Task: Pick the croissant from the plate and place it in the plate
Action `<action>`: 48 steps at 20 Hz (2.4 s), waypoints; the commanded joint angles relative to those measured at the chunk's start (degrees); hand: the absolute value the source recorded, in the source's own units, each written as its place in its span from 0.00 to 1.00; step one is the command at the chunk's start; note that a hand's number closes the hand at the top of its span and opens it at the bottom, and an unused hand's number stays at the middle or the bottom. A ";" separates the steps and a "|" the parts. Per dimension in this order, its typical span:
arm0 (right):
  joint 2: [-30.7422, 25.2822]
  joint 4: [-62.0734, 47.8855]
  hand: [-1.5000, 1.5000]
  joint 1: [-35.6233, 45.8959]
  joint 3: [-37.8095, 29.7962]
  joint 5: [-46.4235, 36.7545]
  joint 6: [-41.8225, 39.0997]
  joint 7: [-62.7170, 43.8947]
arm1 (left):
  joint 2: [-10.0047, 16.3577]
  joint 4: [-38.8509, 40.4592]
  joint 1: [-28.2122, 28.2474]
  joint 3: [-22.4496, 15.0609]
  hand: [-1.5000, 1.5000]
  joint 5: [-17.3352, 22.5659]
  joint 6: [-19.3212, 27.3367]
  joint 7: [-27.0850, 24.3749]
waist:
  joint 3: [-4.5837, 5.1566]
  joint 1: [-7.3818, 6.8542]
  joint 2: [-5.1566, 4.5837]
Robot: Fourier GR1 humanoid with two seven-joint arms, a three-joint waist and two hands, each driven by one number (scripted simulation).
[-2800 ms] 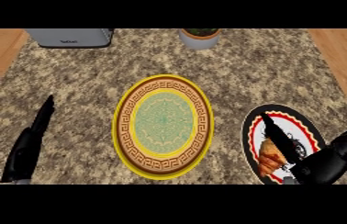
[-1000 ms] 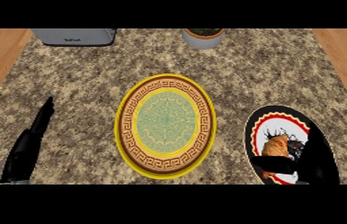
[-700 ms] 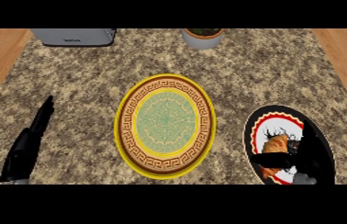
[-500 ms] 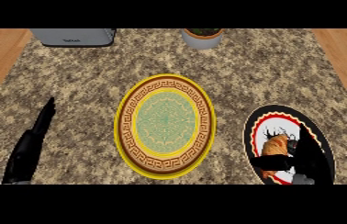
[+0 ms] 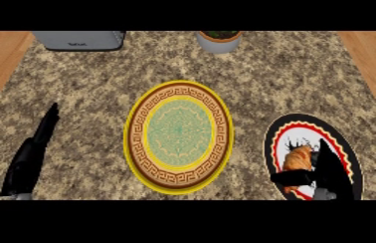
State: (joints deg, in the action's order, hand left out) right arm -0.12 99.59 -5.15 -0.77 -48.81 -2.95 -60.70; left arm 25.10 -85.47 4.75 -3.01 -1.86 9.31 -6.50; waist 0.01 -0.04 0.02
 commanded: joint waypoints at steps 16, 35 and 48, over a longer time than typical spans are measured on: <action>-8.76 -11.68 1.00 11.18 3.47 2.43 -4.91 18.21 | -3.79 1.62 -1.18 3.87 0.50 -4.12 -5.23 -2.33 | -0.08 -2.91 -0.65; -30.80 -32.14 1.00 42.25 2.28 11.21 -6.48 84.50 | -4.48 2.44 -4.89 1.97 0.50 -5.12 -6.22 -1.63 | -0.33 -5.44 -1.88; -25.98 -47.87 1.00 56.37 1.55 21.00 -17.84 109.93 | -5.13 -0.38 0.88 4.69 0.50 -5.01 -4.92 -1.96 | -0.03 -1.56 -0.29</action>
State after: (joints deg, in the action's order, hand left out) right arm -27.93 56.09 48.17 0.22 -28.16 -18.92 43.28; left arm 20.32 -84.85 3.63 0.84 -7.00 4.21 -7.79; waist -0.06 -2.47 -0.50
